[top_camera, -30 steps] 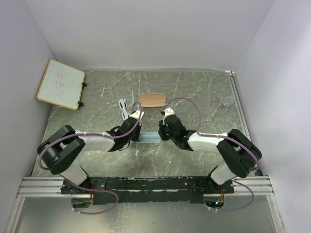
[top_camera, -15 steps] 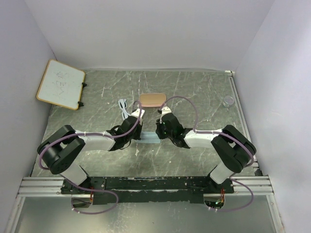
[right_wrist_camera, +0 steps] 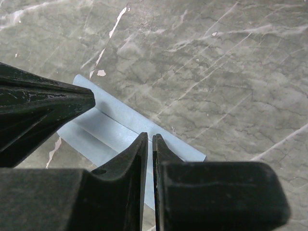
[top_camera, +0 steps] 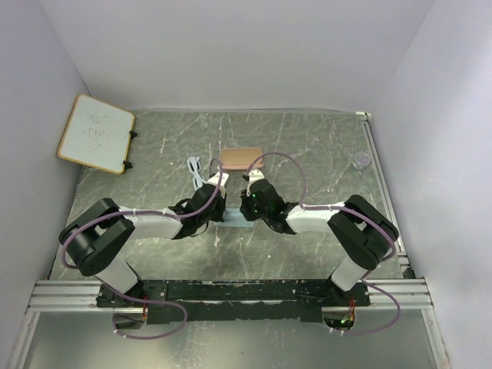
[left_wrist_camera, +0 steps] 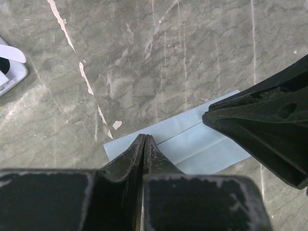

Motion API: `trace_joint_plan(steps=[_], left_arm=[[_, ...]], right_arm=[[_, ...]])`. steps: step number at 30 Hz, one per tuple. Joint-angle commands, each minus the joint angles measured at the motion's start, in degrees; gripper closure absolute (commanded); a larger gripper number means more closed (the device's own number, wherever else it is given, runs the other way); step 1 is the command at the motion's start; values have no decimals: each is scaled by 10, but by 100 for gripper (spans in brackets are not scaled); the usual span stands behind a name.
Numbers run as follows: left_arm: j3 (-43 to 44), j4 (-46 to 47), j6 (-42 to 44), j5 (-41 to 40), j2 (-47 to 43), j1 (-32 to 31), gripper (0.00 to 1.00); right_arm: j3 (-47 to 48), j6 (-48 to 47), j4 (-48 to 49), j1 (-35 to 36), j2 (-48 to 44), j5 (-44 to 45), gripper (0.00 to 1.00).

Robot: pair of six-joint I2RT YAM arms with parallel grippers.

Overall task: Organize the sunglasses
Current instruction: Fold the glasses cleaning cloth at the center of the board, then adjust the glasses cleaning cloth at the center of the board.

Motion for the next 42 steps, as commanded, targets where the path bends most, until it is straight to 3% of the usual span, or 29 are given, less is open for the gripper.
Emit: trace_joint_plan(steps=[1,26,42], left_arm=[[-7,22,-12,14,3,-9,88],[1,18,-19,8,39,-16,93],[1,17,-19,8,38,-16,93]], right_arm=[[14,1,13,9,13,2,90],[4,15,-3,35,12,-4,90],[-33,27,-34,45,-53,-15,90]])
